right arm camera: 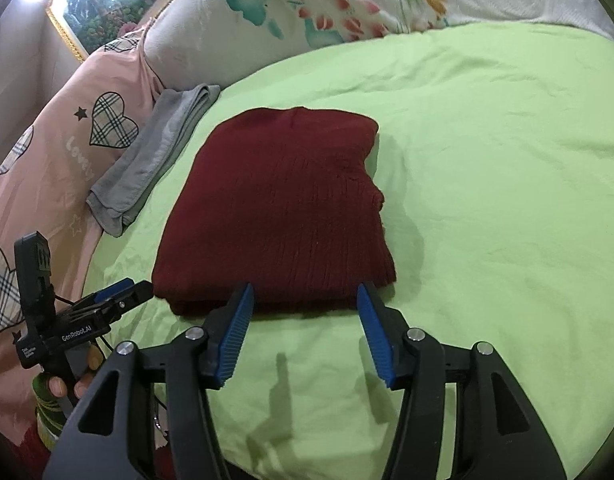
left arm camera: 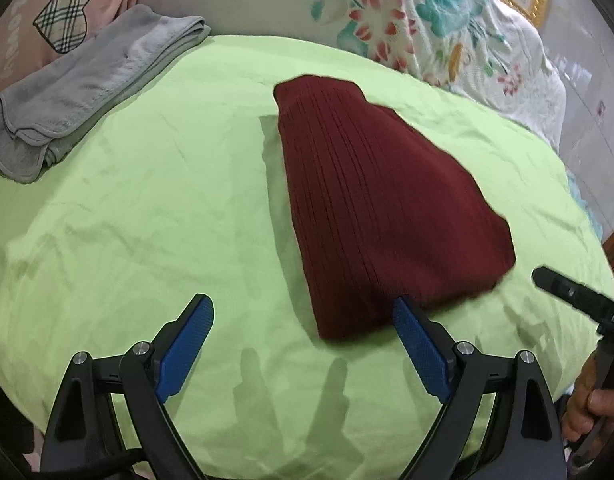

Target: Fold large clothes

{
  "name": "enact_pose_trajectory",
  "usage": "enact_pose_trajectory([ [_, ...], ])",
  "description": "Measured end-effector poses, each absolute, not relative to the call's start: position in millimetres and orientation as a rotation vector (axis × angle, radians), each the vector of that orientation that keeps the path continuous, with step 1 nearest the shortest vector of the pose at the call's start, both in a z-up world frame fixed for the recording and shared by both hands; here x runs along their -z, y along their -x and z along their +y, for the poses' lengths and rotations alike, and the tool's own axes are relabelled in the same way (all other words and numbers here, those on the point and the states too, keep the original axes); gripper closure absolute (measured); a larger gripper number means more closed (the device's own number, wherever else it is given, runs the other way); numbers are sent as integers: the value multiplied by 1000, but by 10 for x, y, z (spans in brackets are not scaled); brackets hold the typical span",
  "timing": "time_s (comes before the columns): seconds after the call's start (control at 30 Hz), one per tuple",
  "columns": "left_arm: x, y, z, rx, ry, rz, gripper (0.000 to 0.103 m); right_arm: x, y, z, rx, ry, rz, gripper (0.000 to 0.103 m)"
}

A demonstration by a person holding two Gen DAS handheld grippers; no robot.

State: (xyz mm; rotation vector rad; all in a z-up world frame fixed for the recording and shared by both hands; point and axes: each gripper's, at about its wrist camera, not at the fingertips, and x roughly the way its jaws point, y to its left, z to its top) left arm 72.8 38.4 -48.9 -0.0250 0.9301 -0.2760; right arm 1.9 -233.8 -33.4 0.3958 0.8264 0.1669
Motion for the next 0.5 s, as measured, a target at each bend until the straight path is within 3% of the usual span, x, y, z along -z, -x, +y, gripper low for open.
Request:
enact_pose_trajectory([
  [0.27,692,-279,229,214,-192,973,11,461,395,-2227,-146,-319,848,26],
  [0.5,740,-110,155,204,-254,985,11,599,579,-2226,-116,-289,884,25],
])
